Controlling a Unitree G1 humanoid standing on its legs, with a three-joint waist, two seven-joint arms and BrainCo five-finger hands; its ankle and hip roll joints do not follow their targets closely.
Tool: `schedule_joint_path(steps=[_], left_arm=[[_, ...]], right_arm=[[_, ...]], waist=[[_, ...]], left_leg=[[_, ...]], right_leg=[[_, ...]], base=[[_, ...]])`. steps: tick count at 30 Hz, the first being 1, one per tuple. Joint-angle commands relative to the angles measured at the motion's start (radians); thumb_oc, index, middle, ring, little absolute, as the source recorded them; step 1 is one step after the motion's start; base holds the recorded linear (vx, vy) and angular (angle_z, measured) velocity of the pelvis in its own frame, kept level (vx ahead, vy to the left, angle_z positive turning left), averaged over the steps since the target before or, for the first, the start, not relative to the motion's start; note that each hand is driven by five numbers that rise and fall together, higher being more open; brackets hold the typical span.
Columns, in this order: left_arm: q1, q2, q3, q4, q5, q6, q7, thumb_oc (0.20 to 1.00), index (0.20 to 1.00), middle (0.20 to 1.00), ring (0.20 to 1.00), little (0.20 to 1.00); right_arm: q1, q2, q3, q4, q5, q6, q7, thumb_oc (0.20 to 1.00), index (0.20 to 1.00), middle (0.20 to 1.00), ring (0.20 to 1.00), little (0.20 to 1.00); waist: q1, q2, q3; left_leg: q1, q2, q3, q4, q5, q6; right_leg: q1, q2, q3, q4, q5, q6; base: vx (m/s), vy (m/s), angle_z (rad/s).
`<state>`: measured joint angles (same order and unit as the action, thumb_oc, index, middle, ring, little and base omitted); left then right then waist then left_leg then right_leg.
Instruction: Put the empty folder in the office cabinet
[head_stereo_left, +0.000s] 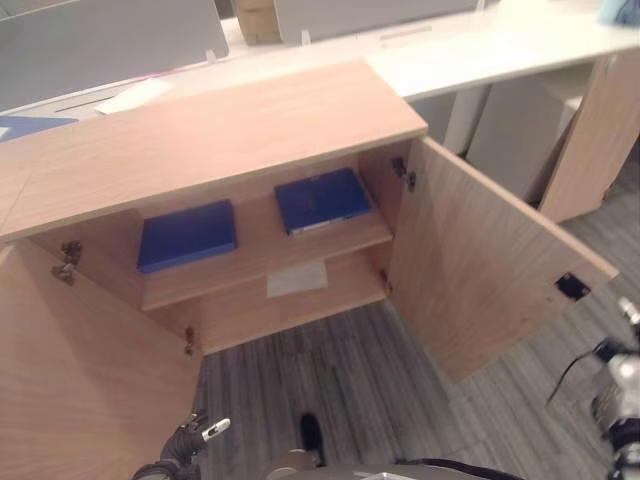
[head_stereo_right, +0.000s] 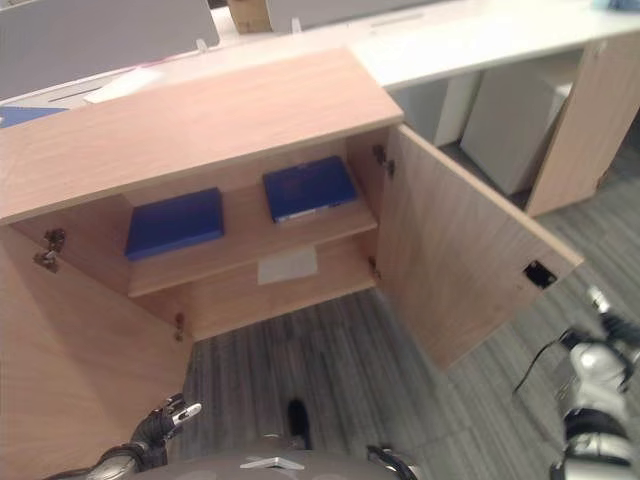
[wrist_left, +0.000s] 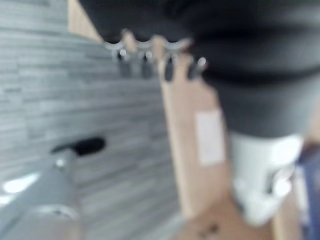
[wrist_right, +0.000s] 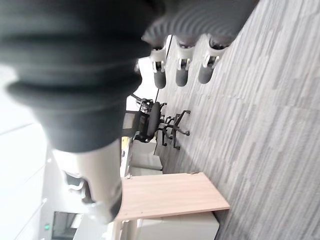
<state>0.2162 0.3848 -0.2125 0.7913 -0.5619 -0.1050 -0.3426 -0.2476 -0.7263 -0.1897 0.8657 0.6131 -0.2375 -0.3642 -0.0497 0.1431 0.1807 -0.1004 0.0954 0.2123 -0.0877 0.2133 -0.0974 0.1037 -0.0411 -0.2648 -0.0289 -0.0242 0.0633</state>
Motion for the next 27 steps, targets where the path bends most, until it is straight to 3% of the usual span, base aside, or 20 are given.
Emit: schedule_joint_path(steps=[1,5,6,13,18,27], left_arm=[[-0.136,0.026,0.019,0.023,-0.002,-0.041,-0.014,1.000,1.000,1.000,1.000,1.000],[-0.149,0.012,0.022,0.064,-0.028,-0.062,-0.029,1.000,1.000,1.000,1.000,1.000],[-0.136,0.009,0.040,0.079,-0.019,-0.067,-0.044,1.000,1.000,1.000,1.000,1.000],[-0.094,0.005,0.110,0.087,0.015,-0.055,-0.077,1.000,1.000,1.000,1.000,1.000],[-0.073,-0.010,0.137,0.058,0.038,-0.048,-0.063,1.000,1.000,1.000,1.000,1.000],[-0.059,-0.033,0.161,0.007,-0.012,-0.103,0.007,1.000,1.000,1.000,1.000,1.000]], right_arm=[[-0.139,-0.011,0.005,0.041,0.056,-0.022,0.118,1.000,1.000,1.000,1.000,1.000],[-0.224,-0.063,0.088,0.060,-0.081,-0.017,0.291,1.000,1.000,1.000,1.000,1.000],[-0.223,-0.056,0.119,0.045,-0.079,0.006,0.392,1.000,1.000,1.000,1.000,1.000],[-0.117,0.026,0.206,-0.096,-0.146,0.016,0.626,1.000,1.000,1.000,1.000,1.000],[0.004,0.103,0.273,-0.218,-0.231,-0.015,0.674,1.000,1.000,1.000,1.000,1.000],[0.098,0.220,0.370,-0.317,-0.291,-0.030,0.642,1.000,1.000,1.000,1.000,1.000]], waist=[[0.026,-0.029,0.111],[0.023,-0.001,0.129],[0.023,-0.003,0.126],[0.022,-0.052,0.095],[0.031,-0.094,0.077],[0.054,-0.126,0.052]], left_leg=[[0.173,-0.067,0.048,0.011,-0.195,0.064],[0.160,-0.069,0.039,0.008,-0.176,0.055],[0.166,-0.066,0.041,0.008,-0.172,0.050],[0.200,-0.044,0.060,0.013,-0.172,0.040],[0.214,-0.034,0.068,0.014,-0.176,0.041],[0.231,-0.034,0.058,0.004,-0.181,0.048]], right_leg=[[-0.107,-0.093,0.010,-0.011,0.081,0.047],[-0.113,-0.089,0.019,-0.014,0.081,0.037],[-0.103,-0.087,0.020,-0.019,0.083,0.035],[-0.055,-0.082,0.001,-0.029,0.082,0.032],[-0.029,-0.074,-0.016,-0.037,0.082,0.033],[0.006,-0.069,-0.044,-0.044,0.079,0.037]], base=[[-0.26,0.046,-0.06],[-0.08,0.053,0.05],[0.05,0.007,0.22],[0.07,-0.015,0.01],[0.05,-0.009,0.04],[0.06,0.054,0.05]])
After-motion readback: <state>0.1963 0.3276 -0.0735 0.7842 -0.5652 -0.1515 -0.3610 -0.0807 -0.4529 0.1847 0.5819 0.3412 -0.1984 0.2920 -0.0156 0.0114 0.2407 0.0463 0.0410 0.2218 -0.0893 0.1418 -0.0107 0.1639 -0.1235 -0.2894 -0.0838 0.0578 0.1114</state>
